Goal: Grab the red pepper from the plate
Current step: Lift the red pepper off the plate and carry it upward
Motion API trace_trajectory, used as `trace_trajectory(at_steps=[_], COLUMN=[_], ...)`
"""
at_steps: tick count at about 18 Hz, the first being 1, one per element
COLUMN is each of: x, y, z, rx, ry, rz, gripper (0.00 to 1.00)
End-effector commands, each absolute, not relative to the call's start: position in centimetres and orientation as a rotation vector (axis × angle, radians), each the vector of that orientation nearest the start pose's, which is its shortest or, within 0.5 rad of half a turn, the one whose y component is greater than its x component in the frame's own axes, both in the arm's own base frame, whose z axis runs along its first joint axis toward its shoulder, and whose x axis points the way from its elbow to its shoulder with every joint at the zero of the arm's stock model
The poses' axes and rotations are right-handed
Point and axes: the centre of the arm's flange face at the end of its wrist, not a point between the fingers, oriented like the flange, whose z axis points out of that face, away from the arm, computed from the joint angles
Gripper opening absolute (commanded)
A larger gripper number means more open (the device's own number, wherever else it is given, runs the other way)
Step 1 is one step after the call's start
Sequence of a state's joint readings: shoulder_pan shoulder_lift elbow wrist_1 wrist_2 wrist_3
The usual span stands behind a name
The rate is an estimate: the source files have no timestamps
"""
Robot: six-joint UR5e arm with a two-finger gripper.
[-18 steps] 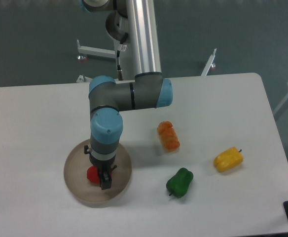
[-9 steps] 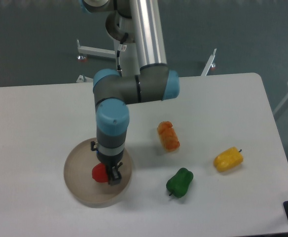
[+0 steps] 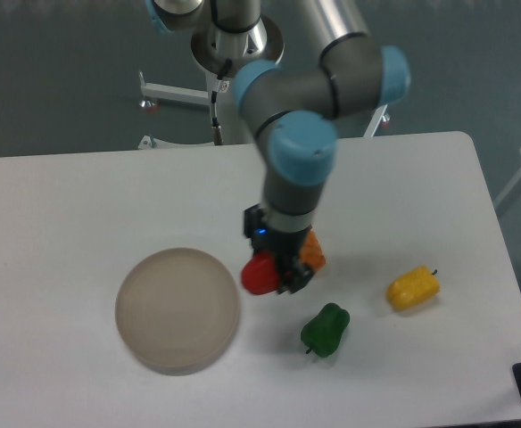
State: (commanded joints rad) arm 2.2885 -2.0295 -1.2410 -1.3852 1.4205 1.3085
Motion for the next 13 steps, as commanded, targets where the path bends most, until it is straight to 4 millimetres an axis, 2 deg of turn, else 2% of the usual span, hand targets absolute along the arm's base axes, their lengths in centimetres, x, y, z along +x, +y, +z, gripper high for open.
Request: trace_trajectory(at_steps=[1,4,6,8,13], x=[-34.9,-38.7,-41.5,-42.3,-42.5], y=[60.3,58.0,55.8,55.3,55.9], z=[39.7,39.2,38.5,37.5,37.1], rx=[-2.865,-2.838,-2.877,-2.92,-2.88], ry=[0.851,0.965,0.991,1.126,1.126], rz=[-0.053,-0.039,-0.049,-0.027,-0.045], gripper=[0.21,0.21,0.21,0.21,0.19])
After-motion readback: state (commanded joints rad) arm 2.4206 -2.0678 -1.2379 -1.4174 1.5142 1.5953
